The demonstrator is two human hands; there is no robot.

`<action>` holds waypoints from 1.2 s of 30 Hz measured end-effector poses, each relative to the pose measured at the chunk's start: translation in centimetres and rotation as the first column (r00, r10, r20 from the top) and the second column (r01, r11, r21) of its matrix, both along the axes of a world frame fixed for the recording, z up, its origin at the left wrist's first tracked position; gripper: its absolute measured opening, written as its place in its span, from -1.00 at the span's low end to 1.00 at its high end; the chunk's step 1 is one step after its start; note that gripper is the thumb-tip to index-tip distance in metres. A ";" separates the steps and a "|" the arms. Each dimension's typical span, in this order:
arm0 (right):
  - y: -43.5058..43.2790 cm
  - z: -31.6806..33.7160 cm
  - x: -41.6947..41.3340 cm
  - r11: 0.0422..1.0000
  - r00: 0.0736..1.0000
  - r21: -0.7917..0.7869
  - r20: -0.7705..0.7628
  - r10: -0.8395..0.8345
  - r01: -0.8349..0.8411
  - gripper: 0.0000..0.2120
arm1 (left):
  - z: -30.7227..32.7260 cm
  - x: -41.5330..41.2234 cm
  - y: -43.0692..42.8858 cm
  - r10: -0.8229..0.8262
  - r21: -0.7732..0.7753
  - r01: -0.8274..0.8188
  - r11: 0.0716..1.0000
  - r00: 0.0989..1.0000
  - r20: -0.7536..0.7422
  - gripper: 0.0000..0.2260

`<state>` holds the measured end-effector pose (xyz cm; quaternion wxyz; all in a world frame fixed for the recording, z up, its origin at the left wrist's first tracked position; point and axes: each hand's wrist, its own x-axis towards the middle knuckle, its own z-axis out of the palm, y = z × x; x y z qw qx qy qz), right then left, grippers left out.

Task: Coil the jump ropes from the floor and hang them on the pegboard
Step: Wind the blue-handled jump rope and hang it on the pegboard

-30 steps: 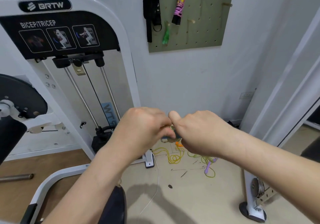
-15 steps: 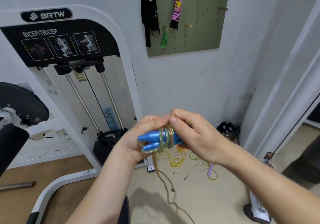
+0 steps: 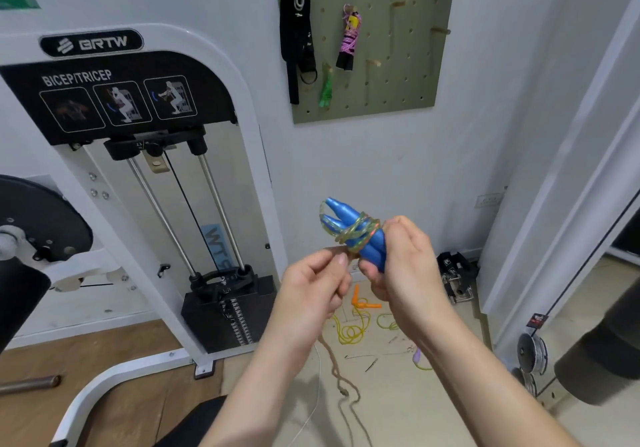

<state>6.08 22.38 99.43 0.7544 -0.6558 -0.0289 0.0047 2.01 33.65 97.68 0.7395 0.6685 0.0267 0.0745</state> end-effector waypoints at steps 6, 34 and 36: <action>0.2 -0.7 0.7 0.912 0.958 -0.346 0.253 -0.137 0.222 -0.75 | 0.1 -0.8 0.3 -0.026 0.853 -0.406 0.328 0.899 0.437 -0.89; -0.7 1.6 -0.6 0.985 0.974 -0.079 0.158 0.162 -0.151 -0.59 | 1.8 1.2 -0.8 -0.263 -0.517 0.209 0.830 0.964 -0.034 -0.74; -0.1 1.3 -1.1 0.991 0.993 0.078 0.048 0.108 -0.111 -0.59 | 2.0 1.2 -1.1 -0.236 -0.588 0.152 0.795 0.969 -0.067 -0.82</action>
